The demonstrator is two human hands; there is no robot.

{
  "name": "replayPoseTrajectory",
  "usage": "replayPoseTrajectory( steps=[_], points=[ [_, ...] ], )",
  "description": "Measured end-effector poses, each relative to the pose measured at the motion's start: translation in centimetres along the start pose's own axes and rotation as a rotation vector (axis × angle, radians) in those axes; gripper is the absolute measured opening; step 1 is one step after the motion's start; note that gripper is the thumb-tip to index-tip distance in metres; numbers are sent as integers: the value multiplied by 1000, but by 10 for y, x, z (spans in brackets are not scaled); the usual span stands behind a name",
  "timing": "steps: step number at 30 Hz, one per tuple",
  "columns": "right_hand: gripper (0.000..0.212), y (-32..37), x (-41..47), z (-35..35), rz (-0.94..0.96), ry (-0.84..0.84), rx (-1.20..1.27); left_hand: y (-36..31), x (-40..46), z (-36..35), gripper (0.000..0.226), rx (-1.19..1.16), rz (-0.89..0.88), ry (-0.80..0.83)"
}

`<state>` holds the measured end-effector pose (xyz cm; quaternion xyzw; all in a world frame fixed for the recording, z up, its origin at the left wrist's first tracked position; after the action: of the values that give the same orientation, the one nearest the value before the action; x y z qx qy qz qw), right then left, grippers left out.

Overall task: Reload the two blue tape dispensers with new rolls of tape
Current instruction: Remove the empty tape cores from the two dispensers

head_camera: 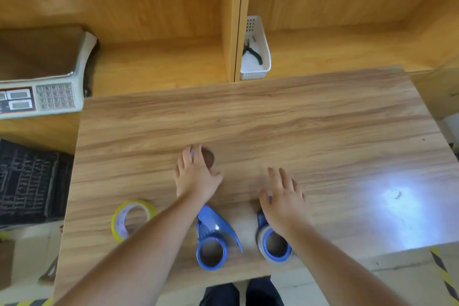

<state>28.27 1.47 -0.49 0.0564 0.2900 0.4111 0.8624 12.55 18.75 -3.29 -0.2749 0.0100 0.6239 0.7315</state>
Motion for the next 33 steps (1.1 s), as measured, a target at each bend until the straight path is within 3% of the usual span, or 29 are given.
replayPoseTrajectory(
  steps=[5, 8, 16, 22, 33],
  points=[
    [59, -33, -23, -3, 32, 32, 33, -30, -88, -23, 94, -126, -262, 83],
    [58, -56, -42, -8, 17, 66, 60, -34, -139, -57, 94, -168, -307, 167],
    [50, -93, -77, -26, 20, 173, 18, -46, -200, -117, 114, -62, -217, 261],
    [30, -101, -84, -36, 82, 215, 41, -61, -211, -121, 90, 63, -124, 228],
    [34, -112, -82, -25, 60, 181, 30, -47, -212, -126, 95, 119, -174, 258]
  ],
)
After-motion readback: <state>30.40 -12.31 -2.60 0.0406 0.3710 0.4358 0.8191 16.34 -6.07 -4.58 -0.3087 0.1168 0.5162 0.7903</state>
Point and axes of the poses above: each hand's wrist, its own x-axis towards the middle knuckle, its own z-axis out of the back of the hand, y = z × x, the point moved 4 cm from there along x, towards the middle knuckle, and after that the axes turned 5 degrees about z, right-handed, at the moved point
